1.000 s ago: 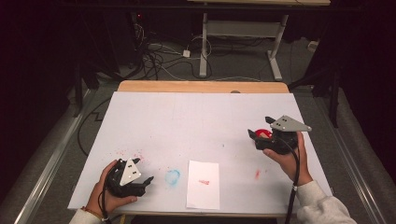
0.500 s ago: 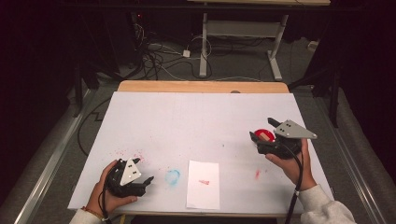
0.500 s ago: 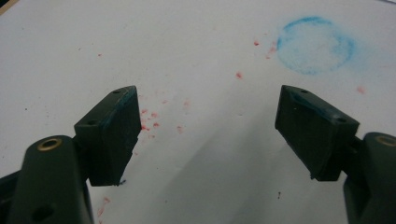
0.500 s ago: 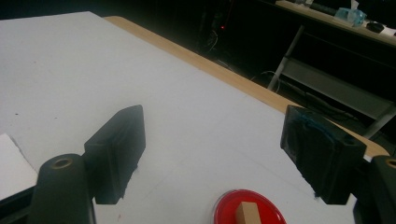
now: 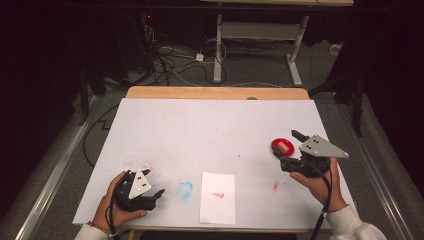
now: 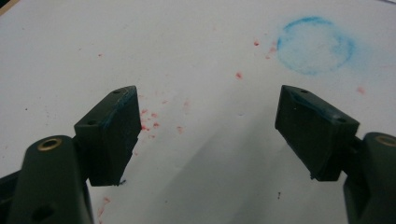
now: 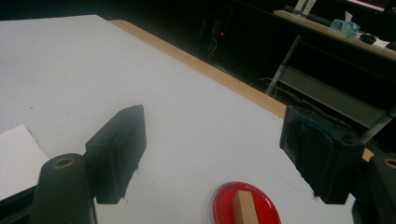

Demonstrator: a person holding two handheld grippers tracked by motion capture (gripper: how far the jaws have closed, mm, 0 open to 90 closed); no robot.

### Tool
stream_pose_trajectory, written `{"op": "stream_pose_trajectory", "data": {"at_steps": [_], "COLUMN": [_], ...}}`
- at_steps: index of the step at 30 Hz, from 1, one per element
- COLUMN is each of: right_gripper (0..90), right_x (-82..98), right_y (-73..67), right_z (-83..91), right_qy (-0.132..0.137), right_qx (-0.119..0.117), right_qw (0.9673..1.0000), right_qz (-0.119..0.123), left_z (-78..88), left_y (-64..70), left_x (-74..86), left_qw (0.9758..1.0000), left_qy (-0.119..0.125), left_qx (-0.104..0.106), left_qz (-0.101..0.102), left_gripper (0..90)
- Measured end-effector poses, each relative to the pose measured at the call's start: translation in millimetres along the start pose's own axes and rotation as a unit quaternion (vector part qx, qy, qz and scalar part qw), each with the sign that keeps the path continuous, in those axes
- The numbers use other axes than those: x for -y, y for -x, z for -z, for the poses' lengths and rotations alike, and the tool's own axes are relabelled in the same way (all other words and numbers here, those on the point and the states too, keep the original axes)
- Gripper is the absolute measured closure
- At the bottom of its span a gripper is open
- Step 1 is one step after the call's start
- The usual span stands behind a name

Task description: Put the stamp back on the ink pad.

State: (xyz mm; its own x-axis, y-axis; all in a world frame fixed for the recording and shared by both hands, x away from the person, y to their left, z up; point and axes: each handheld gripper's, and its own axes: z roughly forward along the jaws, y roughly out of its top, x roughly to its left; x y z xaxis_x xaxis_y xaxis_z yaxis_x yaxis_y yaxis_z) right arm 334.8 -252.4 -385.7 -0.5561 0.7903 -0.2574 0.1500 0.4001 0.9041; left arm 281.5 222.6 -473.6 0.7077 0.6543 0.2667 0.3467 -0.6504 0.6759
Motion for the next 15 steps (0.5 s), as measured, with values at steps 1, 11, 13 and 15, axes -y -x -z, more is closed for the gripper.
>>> {"op": "stream_pose_trajectory", "data": {"at_steps": [1,11,13,15], "right_gripper": [23.5,23.7,23.7,23.7], "right_x": [0.9,12.8,15.9,19.5], "right_y": [-0.6,-6.9,-6.9,-7.3], "right_z": [1.1,11.0,12.1,13.8], "right_qy": [0.0,0.004,0.003,0.006], "right_qx": [0.0,0.007,0.007,0.006], "right_qw": [1.0,0.9997,0.9996,0.9997], "right_qz": [0.002,0.023,0.027,0.024], "left_z": [0.0,-0.5,-0.7,-1.0], "left_y": [-0.1,-0.1,-0.4,-0.3], "left_x": [0.0,0.2,0.1,-0.2], "left_qw": [1.0,1.0,1.0,1.0], "left_qy": [0.0,0.0,0.0,0.0], "left_qx": [0.0,0.0,0.001,0.001], "left_qz": [0.0,0.001,0.002,0.0], "left_gripper": [21.6,21.6,21.6,21.6]}}
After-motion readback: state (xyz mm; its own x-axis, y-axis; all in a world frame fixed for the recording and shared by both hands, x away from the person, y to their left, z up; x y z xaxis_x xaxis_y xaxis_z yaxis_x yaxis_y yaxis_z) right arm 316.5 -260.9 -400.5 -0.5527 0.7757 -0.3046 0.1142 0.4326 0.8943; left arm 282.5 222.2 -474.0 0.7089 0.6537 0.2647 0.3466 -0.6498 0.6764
